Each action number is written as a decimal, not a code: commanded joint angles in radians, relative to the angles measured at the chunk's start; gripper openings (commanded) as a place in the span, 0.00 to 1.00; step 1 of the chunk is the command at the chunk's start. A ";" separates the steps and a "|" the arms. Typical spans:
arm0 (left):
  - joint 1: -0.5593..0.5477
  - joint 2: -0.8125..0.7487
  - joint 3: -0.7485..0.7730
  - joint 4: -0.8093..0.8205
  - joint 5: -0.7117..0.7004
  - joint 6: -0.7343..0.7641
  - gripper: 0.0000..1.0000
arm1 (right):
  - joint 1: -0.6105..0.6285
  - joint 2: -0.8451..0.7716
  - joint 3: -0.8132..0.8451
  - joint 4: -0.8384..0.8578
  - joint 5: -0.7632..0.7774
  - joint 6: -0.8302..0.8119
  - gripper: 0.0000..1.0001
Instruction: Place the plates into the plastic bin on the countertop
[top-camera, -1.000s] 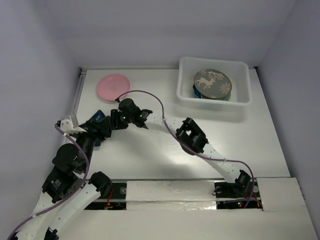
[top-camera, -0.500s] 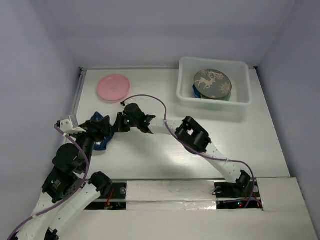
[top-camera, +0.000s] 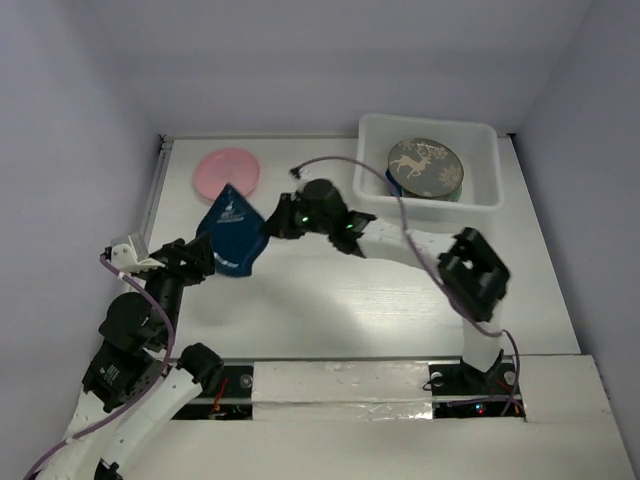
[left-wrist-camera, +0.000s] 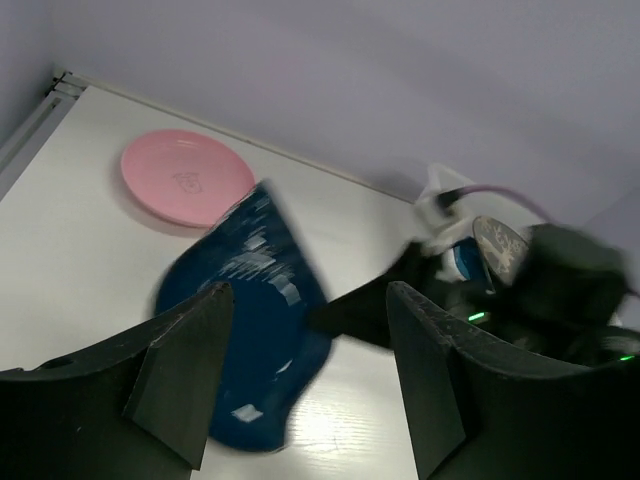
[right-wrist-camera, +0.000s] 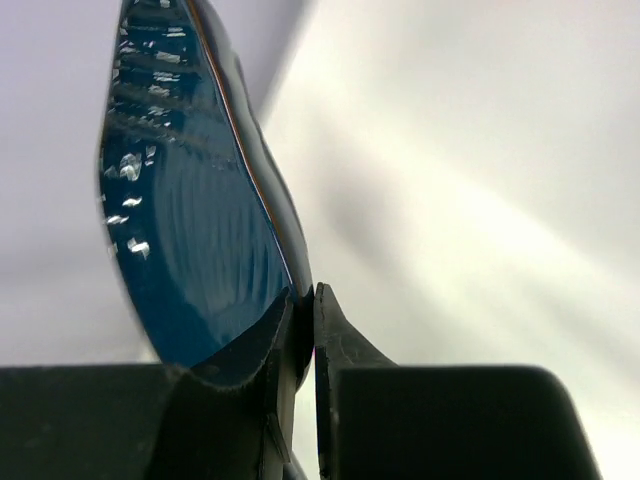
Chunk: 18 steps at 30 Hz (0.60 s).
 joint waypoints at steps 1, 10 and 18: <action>0.007 -0.011 -0.011 0.045 0.011 0.007 0.59 | -0.180 -0.282 -0.111 0.298 -0.011 0.054 0.00; 0.007 -0.021 -0.013 0.054 0.025 0.013 0.59 | -0.632 -0.606 -0.460 0.205 -0.026 0.052 0.00; 0.007 -0.017 -0.014 0.054 0.036 0.015 0.59 | -0.935 -0.600 -0.453 0.151 -0.173 0.042 0.00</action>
